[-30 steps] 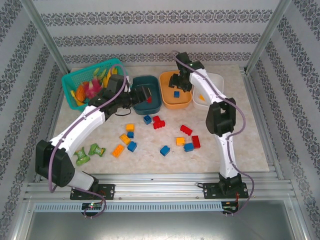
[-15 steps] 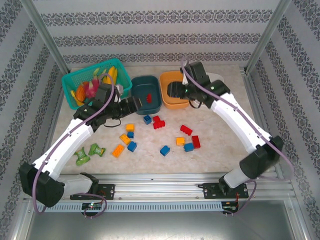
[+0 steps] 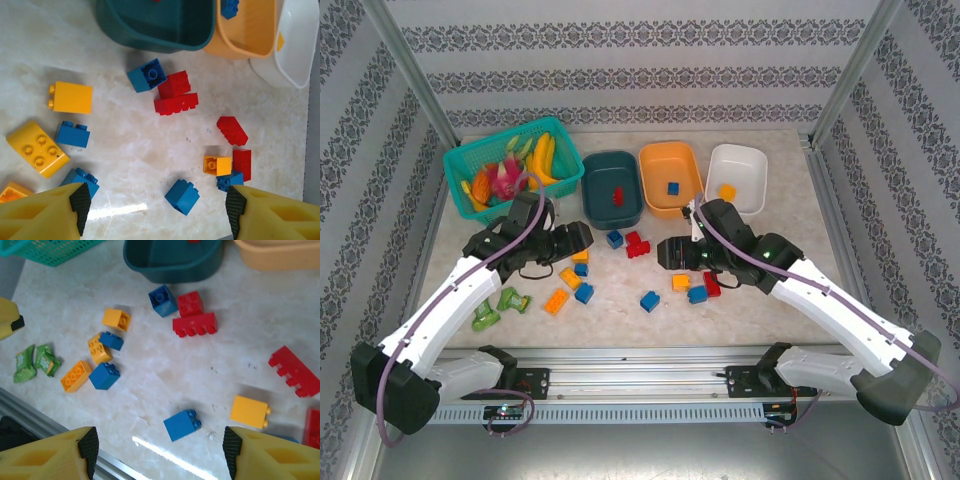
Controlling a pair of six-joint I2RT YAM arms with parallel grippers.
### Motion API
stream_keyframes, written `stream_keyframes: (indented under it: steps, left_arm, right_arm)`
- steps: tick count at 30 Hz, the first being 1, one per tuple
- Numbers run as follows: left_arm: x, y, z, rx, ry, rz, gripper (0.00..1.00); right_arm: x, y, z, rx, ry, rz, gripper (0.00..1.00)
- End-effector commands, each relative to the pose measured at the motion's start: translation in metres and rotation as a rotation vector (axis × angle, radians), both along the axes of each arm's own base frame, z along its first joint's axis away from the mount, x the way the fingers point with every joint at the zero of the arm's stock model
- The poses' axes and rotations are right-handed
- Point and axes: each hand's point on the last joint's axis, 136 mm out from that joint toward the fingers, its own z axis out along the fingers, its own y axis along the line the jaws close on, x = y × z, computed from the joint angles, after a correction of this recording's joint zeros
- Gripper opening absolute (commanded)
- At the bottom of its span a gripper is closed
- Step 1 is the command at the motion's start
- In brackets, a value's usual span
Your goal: Sort the legos into containers by color
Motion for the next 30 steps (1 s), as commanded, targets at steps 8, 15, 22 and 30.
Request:
stream_keyframes:
  steps: [8, 15, 22, 30]
  left_arm:
    - [0.007, -0.056, -0.051, 0.119, 0.106, -0.027, 0.75]
    - [0.029, -0.083, -0.088, 0.313, 0.272, 0.144, 0.87]
    - [0.047, -0.108, -0.106, 0.367, 0.35, 0.219, 1.0]
    - [0.064, -0.131, -0.126, 0.424, 0.395, 0.246, 1.0]
  right_arm:
    - [0.002, -0.01, -0.01, -0.037, 0.013, -0.067, 0.7]
    - [-0.01, -0.03, -0.012, -0.062, 0.011, -0.098, 0.73]
    - [-0.02, -0.05, -0.007, -0.052, -0.013, -0.141, 0.74]
    - [-0.027, -0.064, -0.003, -0.016, -0.037, -0.169, 0.76]
